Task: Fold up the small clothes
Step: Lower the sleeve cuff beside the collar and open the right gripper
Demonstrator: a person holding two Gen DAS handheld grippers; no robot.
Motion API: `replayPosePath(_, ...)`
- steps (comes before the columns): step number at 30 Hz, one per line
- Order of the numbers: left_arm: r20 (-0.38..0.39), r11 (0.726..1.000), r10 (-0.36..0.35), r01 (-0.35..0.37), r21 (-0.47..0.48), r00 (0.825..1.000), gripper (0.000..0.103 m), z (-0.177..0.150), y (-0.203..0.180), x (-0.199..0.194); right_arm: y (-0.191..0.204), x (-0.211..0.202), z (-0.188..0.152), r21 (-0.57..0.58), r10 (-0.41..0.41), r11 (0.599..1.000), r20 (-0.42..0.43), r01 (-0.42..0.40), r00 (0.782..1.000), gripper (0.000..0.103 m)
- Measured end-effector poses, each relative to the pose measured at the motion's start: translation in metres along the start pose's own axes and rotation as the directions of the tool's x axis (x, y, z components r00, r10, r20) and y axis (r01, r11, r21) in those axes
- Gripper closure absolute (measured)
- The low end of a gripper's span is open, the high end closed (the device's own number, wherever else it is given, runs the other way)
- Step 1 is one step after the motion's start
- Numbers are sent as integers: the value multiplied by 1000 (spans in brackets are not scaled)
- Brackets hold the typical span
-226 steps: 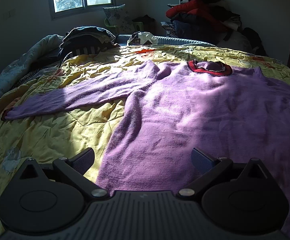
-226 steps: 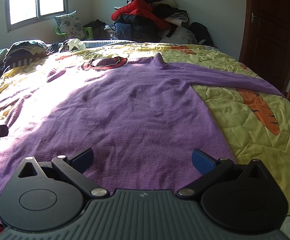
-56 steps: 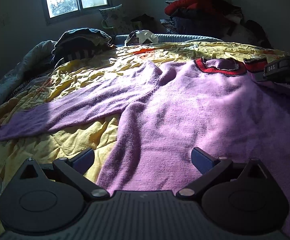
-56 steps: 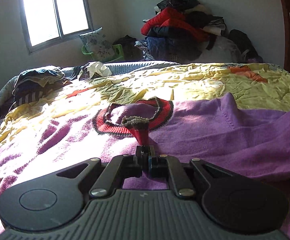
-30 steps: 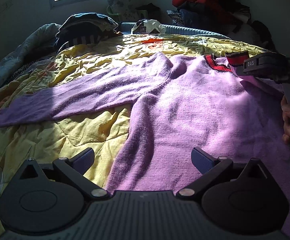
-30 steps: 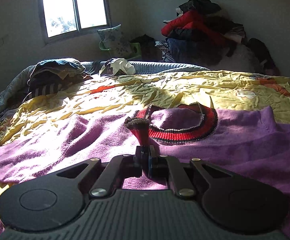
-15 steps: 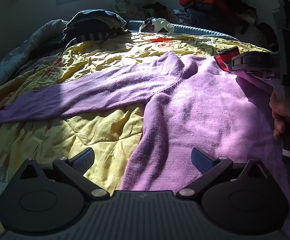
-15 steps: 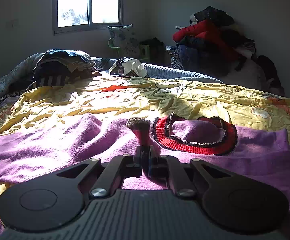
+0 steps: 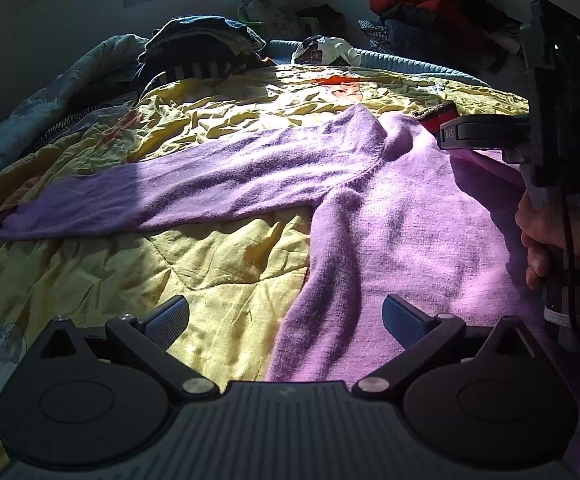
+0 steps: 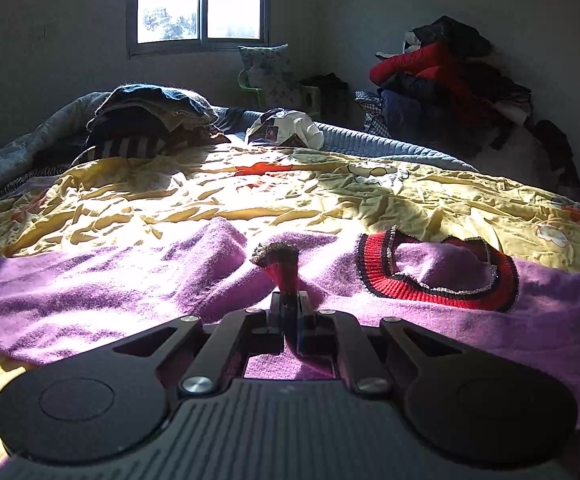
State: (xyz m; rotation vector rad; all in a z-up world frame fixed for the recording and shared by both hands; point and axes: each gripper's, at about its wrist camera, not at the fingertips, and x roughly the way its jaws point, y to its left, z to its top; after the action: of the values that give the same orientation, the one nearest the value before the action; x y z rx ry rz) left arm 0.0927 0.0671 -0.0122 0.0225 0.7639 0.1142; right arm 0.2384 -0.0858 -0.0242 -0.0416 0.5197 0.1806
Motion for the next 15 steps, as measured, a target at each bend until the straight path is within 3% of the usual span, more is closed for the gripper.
replayPosePath(15, -3, 1000, 15, -15, -12, 1000, 0, 0, 6, 1, 19, 6, -1, -29, 32, 999, -14, -32, 999, 91)
